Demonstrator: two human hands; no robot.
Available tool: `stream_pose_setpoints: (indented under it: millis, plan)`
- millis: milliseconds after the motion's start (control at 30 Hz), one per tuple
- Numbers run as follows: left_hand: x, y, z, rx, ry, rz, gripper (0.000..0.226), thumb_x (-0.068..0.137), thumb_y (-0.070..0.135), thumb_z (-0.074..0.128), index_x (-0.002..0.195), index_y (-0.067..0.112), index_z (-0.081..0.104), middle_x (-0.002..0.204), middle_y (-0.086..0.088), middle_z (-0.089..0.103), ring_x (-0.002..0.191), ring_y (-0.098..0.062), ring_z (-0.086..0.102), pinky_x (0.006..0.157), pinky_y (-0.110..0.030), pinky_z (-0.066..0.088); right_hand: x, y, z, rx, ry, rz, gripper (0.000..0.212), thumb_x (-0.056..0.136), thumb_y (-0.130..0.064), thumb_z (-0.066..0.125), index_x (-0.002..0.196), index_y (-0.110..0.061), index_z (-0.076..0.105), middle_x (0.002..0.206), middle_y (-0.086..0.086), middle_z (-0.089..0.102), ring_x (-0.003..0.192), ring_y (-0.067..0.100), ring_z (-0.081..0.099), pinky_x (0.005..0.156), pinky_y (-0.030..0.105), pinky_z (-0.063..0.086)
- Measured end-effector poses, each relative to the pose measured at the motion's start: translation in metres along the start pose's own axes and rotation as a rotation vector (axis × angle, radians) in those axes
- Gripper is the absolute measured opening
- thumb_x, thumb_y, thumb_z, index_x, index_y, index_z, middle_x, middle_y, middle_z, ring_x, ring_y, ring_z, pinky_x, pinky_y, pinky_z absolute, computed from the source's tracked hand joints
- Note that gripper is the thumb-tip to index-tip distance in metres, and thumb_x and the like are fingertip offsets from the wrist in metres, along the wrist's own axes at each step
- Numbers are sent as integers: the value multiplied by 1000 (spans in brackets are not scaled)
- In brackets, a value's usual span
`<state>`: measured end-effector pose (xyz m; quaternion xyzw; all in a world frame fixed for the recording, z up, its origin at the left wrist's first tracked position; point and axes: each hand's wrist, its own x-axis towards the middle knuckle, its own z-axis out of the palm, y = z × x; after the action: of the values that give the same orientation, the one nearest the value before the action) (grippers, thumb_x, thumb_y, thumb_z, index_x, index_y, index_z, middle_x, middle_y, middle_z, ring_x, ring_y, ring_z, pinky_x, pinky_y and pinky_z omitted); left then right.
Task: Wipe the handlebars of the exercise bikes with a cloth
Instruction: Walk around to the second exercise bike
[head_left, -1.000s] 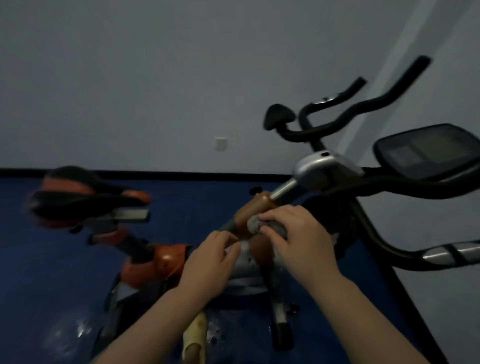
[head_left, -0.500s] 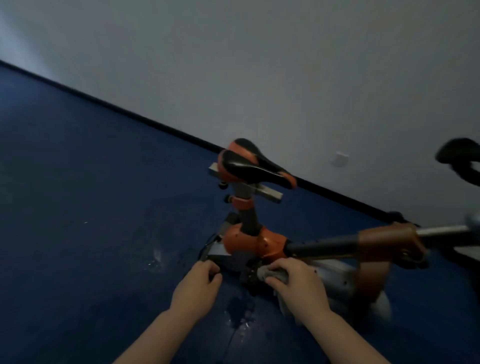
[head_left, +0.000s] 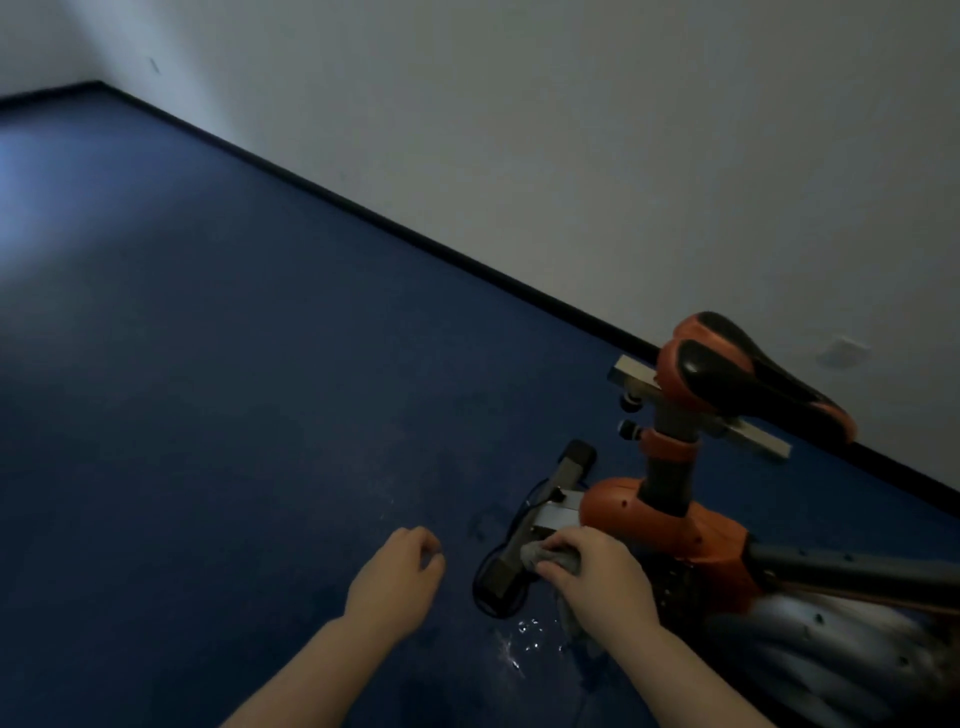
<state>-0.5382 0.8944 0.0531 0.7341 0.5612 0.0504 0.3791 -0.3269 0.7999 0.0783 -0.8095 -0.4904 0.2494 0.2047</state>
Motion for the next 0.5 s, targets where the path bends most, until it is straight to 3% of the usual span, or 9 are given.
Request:
stream_pose_setpoints:
  millis: [500]
  plan:
    - [135,-4,-54,5,-79,22,22,94,38,45,111,29,54,112,13,50,91,-3,54,81,-27,49,136,-50,20,-49,-90,43,16,82,-41,65,96,-34,65,101,-14,63,95,7,57,74,26,46]
